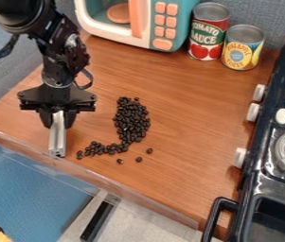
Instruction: Sweep into pile
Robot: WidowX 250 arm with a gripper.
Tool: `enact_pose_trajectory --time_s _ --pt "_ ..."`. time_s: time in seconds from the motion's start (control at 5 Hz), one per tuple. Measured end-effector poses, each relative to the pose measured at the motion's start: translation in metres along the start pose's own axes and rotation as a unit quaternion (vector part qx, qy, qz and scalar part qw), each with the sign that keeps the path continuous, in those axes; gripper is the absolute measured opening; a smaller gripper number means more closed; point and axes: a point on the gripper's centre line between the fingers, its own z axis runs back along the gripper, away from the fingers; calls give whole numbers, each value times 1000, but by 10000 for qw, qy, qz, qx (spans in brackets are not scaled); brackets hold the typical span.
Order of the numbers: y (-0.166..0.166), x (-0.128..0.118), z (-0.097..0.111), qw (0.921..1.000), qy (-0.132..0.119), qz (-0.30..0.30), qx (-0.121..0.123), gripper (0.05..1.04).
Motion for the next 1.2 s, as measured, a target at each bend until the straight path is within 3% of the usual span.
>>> enact_pose_trajectory --time_s 0.8,1.2 --pt "-13 13 -2 9989 220 374 171 364" --pt "-17 11 -1 9986 248 457 123 364"
